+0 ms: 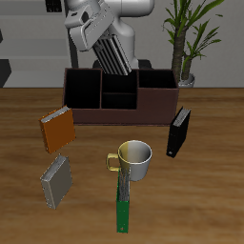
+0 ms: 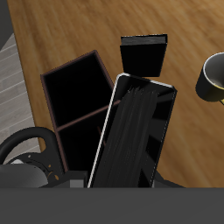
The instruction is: Place the striped book into the back desk caddy's front compartment
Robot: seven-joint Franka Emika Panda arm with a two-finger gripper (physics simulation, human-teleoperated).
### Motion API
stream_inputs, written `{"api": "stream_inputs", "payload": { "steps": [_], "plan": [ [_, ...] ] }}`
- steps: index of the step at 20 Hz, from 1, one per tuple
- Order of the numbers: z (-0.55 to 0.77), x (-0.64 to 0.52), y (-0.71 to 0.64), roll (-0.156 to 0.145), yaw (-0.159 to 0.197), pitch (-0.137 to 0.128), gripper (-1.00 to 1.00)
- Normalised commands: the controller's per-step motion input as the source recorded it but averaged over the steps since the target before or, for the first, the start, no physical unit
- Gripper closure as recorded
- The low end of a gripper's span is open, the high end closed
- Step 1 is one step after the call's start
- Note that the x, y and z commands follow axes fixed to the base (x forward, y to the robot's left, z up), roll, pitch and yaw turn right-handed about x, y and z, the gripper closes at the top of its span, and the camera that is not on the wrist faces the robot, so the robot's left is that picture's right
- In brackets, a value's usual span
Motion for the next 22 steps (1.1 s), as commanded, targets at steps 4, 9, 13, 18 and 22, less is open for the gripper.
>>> {"api": "stream_inputs", "payload": {
  "steps": [4,9,13,18,22],
  "plan": [
    [-0.01,0.00,0.05,0.008,0.124,0.030,1.00],
    [0.00,0.05,-0.02,-0.020,0.092,0.028,1.00],
    [0.05,0.07,0.07,-0.045,0.075,0.007,1.00],
    [0.02,0.08,0.08,-0.054,0.082,0.002,1.00],
    [-0.01,0.07,0.13,-0.039,0.087,0.002,1.00]
  ]
}}
